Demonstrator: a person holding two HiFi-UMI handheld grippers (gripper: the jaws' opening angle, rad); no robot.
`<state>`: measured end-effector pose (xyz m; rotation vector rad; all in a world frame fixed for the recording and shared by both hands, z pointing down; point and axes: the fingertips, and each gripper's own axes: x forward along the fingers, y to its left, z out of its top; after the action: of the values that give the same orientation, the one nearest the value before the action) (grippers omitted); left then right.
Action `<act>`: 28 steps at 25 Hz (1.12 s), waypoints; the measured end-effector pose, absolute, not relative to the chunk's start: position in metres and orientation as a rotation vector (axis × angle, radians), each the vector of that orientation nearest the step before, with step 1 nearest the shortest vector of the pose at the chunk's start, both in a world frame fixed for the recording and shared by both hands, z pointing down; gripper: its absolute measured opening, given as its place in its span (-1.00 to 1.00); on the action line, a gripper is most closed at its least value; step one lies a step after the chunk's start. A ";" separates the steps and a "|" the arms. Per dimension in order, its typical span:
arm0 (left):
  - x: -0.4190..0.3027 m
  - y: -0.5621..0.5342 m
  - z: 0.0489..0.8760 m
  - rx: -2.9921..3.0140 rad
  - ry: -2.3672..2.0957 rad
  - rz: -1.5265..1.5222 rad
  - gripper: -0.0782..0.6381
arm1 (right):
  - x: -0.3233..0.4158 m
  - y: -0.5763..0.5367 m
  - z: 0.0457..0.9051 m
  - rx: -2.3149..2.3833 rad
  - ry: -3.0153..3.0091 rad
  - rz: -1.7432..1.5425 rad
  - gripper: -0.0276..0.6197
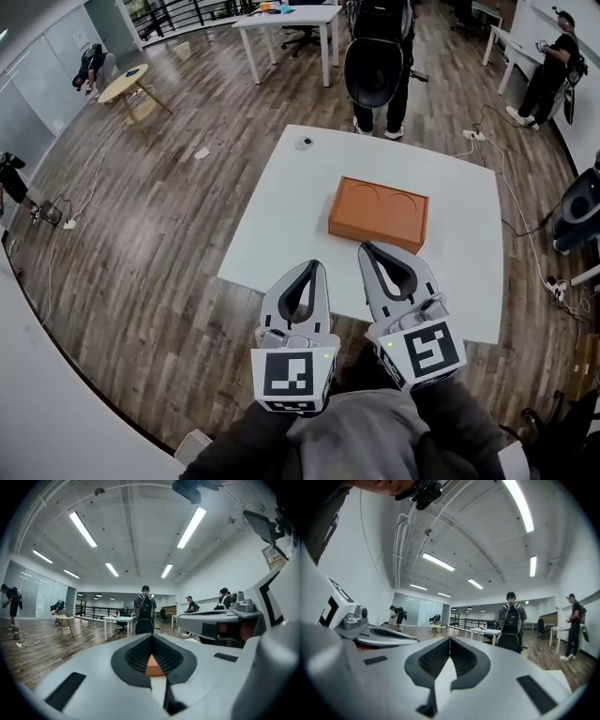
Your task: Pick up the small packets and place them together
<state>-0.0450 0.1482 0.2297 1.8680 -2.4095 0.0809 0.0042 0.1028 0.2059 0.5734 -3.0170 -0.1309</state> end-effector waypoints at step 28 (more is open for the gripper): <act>-0.057 -0.016 0.277 1.965 -2.206 0.214 -0.79 | -0.002 -0.047 0.272 0.758 -2.905 0.080 -0.90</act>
<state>-0.0572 -0.0162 0.2765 1.9649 -2.2056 0.2135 -0.0019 -0.0466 0.2723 0.7580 -2.9047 0.0803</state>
